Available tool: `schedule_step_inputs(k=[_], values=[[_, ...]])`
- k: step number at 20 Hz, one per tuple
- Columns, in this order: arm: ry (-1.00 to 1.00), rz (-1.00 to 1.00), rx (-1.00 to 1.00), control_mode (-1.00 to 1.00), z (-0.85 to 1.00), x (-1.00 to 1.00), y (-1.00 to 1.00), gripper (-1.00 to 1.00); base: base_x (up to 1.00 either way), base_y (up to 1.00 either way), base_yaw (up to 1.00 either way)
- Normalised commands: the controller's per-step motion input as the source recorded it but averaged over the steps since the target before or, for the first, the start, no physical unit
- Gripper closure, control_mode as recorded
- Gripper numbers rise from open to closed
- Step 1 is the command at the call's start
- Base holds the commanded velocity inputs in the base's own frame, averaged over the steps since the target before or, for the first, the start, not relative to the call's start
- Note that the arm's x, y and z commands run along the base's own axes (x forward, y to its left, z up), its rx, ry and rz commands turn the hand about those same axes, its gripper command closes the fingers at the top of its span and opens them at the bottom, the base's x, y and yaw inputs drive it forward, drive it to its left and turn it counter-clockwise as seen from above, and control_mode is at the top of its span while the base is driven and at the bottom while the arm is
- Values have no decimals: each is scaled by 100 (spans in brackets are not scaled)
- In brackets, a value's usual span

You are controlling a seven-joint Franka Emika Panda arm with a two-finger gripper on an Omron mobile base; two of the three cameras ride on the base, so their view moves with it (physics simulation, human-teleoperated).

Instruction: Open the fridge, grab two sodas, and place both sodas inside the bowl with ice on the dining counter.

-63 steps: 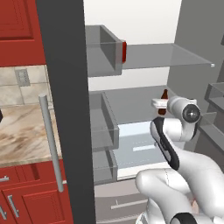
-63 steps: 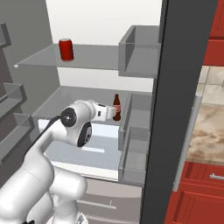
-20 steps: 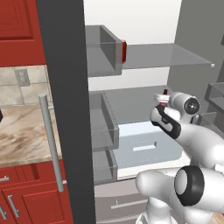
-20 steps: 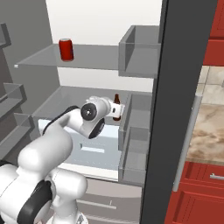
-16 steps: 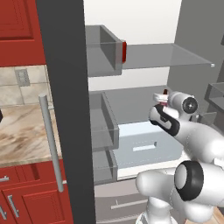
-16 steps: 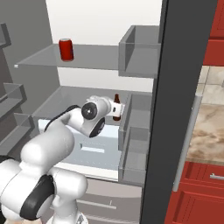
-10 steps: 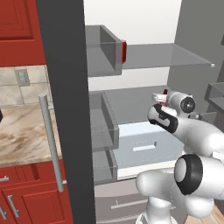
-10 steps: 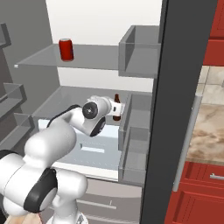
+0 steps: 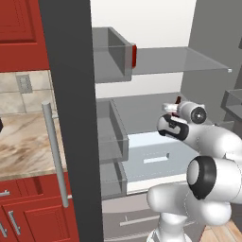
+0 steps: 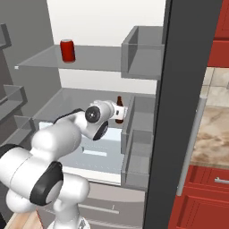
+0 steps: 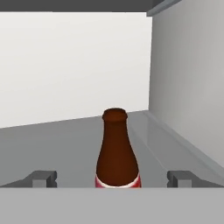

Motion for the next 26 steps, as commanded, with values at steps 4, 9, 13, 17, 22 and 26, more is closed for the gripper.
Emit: schedule_step_inputs(k=[4, 9, 13, 17, 22, 26], values=[[0, 0, 0, -100, -11, 16, 0, -100, 0, 0, 0], [0, 0, 0, -100, -14, 18, -11, -100, 0, 0, 0], [0, 0, 0, -100, -12, 12, -25, -100, 0, 0, 0], [0, 0, 0, -100, -9, 5, -16, -100, 0, 0, 0], [0, 0, 0, -100, -3, 0, -1, -100, 0, 0, 0], [0, 0, 0, -100, -5, 0, 10, -100, 0, 0, 0]])
